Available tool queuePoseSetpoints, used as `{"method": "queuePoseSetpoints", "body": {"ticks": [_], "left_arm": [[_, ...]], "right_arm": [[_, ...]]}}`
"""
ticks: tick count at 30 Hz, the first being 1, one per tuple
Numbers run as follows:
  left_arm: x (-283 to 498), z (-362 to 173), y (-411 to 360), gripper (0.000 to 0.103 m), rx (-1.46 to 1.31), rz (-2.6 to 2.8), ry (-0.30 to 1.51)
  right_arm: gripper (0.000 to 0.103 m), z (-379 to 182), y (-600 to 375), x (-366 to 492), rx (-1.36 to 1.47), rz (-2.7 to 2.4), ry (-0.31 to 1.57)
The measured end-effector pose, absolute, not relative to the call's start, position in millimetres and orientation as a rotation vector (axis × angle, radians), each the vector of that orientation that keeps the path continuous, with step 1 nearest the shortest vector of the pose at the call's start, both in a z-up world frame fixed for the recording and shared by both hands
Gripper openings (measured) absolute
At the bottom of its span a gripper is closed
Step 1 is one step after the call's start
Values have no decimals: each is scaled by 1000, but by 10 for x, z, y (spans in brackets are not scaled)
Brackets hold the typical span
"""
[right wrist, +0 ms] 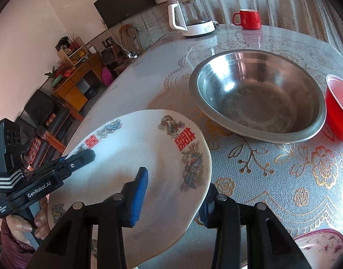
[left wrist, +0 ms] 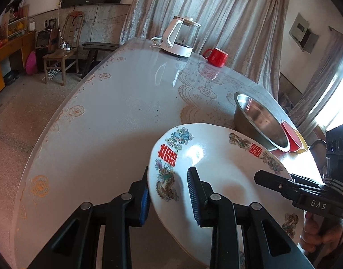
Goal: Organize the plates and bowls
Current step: 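Lift the red-character plate and carry it over the purple-rimmed plate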
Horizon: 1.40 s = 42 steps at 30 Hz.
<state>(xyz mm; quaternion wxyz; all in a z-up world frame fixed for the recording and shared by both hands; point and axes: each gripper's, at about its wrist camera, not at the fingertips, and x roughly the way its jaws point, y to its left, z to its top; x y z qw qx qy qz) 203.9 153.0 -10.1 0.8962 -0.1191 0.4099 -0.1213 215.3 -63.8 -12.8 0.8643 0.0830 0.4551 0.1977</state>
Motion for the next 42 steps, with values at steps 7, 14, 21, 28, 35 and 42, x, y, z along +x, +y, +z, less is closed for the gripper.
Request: {"method": "queuePoseSetpoints", "body": {"ticks": [7, 14, 21, 28, 35, 42], "left_arm": [[1925, -74, 1418, 30, -224, -290, 832], [2095, -201, 1430, 34, -256, -307, 896], [2276, -189, 1460, 41, -261, -314, 921], [2142, -149, 1356, 36, -153, -307, 885], [1958, -106, 1429, 34, -159, -307, 851], [1672, 106, 1412, 34, -145, -294, 774]], "right_arm": [[39, -211, -701, 2074, 197, 438, 969], [33, -257, -744, 2137, 221, 432, 996], [32, -277, -750, 2154, 206, 419, 1016], [32, -176, -668, 2084, 115, 407, 938], [32, -113, -637, 1983, 66, 419, 917], [32, -5, -630, 1875, 87, 451, 877]]}}
